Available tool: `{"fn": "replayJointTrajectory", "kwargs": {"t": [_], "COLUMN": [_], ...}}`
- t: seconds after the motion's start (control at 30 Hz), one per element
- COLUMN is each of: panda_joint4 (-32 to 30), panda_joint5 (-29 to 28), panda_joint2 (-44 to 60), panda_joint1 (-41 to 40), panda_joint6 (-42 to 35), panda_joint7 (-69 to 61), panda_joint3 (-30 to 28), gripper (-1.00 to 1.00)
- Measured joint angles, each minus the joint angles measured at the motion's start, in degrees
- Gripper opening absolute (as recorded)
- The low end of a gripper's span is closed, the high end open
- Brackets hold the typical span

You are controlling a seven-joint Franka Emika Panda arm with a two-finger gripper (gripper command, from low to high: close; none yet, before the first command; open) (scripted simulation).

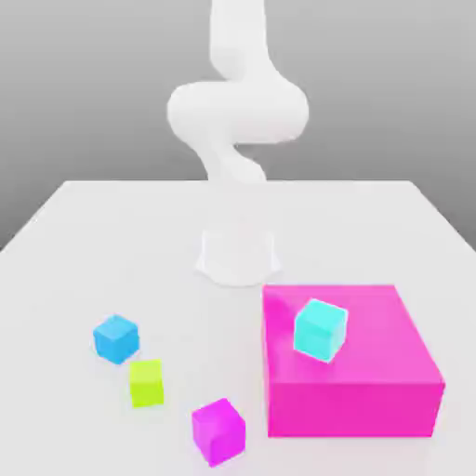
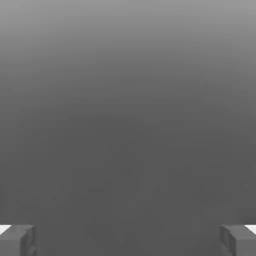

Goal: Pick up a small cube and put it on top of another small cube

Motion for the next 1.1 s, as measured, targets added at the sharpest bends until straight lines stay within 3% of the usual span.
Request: {"fn": "replayJointTrajectory", "kwargs": {"t": [0.5, 0.83, 0.97, 1.0, 1.1], "panda_joint4": [-8.45, -13.7, -12.46, -12.1, -12.1], "panda_joint5": [-7.61, -6.1, -9.17, -10.0, -10.02], "panda_joint2": [31.63, 51.55, 59.85, 61.79, 61.79], "panda_joint1": [-12.68, -13.32, -10.71, -9.85, -9.85], "panda_joint6": [14.04, 24.11, 30.49, 32.02, 32.08], "panda_joint7": [34.98, 52.41, 55.67, 56.32, 56.34], "panda_joint3": [9.81, 9.42, 6.08, 5.04, 5.04], "gripper": [0.0, 0.0, 0.0, -1.0, -1.0]}}
